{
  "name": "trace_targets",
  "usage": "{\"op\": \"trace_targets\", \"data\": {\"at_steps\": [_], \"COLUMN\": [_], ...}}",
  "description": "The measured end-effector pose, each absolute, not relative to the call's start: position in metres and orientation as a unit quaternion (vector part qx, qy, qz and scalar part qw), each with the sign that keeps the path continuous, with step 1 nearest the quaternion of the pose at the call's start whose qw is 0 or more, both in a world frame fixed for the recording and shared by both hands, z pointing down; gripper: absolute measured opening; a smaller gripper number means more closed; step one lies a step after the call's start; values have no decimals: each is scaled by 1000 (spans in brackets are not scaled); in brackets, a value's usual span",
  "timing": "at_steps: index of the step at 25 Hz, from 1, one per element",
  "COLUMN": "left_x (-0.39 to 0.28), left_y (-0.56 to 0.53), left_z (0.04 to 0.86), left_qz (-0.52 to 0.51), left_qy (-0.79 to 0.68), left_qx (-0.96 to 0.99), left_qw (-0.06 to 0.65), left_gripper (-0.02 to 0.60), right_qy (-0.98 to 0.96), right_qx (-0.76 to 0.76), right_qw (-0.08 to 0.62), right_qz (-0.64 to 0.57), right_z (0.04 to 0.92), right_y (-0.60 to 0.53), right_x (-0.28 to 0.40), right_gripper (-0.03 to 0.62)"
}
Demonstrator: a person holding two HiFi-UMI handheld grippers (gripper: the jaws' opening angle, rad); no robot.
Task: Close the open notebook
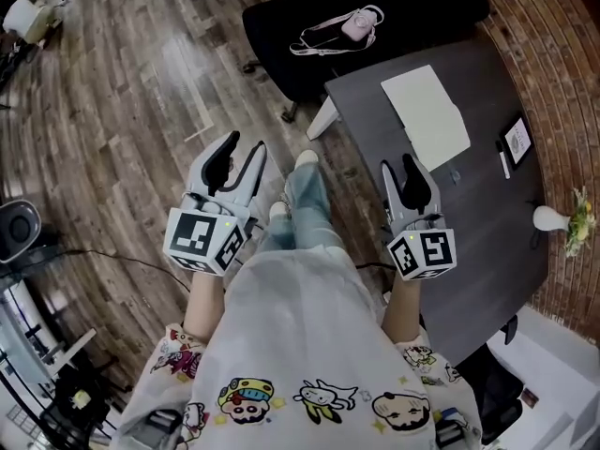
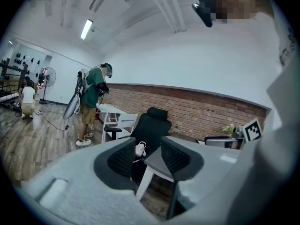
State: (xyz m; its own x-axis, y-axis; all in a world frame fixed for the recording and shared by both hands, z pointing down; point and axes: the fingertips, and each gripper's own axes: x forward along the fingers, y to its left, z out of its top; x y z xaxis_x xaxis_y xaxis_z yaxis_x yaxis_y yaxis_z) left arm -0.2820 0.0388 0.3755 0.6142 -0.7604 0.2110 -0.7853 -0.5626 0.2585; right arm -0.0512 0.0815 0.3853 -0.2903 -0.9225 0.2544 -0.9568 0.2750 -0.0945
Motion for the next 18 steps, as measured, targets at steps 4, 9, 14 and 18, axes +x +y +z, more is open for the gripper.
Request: {"op": "trace_targets", "data": {"at_steps": [4, 9, 14, 18], "left_x": [-268, -240, -191, -142], "left_y": [9, -45, -117, -159], "left_z": [380, 379, 363, 351], "left_qz": [46, 51, 51, 50], "left_qy": [-431, -410, -362, -323], "left_qx": [887, 897, 920, 937], "left_qw": [161, 156, 139, 128], "left_gripper": [166, 166, 166, 166], "right_qy": [-787, -772, -745, -721], "right_qx": [599, 618, 651, 679], "right_qw": [73, 64, 51, 41], "right_qz": [127, 131, 132, 133], "right_z": [398, 400, 393, 387], "right_y": [58, 10, -37, -59], "right_x": [-36, -9, 26, 63], "right_gripper": [179, 176, 175, 175]}}
